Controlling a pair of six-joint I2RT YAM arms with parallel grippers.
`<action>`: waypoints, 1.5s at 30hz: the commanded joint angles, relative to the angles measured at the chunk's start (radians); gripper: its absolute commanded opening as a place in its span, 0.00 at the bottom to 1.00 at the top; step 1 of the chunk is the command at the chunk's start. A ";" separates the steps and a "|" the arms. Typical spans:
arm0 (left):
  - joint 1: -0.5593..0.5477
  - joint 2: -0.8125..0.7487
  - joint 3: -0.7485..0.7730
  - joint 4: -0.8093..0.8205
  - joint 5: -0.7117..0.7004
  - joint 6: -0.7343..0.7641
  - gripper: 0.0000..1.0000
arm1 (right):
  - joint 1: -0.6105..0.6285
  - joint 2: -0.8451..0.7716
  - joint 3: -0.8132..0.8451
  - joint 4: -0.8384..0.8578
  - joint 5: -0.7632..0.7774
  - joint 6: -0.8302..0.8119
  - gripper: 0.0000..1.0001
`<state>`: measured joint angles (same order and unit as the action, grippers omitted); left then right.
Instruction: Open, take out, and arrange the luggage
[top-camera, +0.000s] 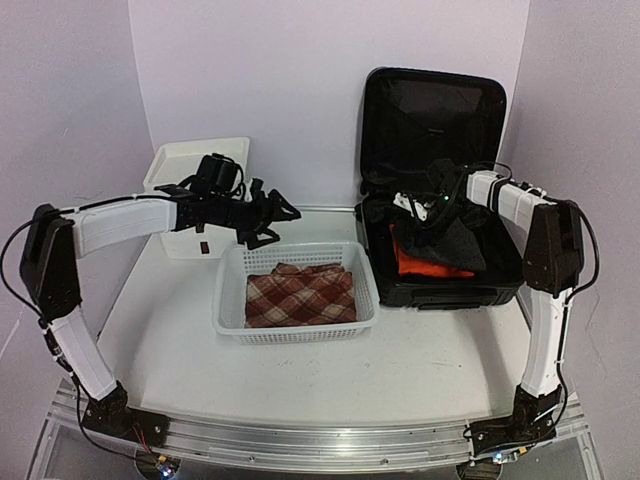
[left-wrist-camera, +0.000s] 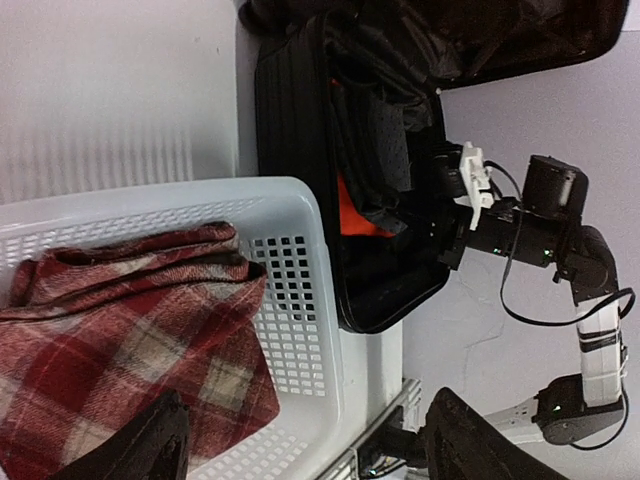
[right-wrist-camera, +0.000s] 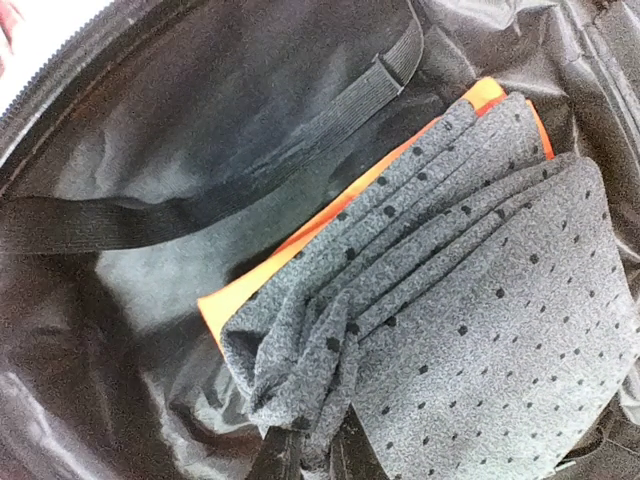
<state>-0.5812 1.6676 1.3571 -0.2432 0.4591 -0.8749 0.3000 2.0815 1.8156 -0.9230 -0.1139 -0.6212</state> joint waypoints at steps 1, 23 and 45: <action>-0.007 0.137 0.157 0.049 0.217 -0.202 0.83 | -0.015 -0.081 -0.006 0.008 -0.104 0.026 0.00; -0.230 0.724 0.833 0.068 0.081 -0.803 0.87 | -0.041 -0.224 -0.166 0.041 -0.293 -0.019 0.00; -0.311 0.894 1.057 -0.167 -0.026 -0.944 0.94 | -0.023 -0.354 -0.300 0.103 -0.410 0.072 0.00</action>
<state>-0.8818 2.5191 2.3302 -0.3202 0.4465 -1.7809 0.2558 1.8061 1.5211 -0.8608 -0.4614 -0.5777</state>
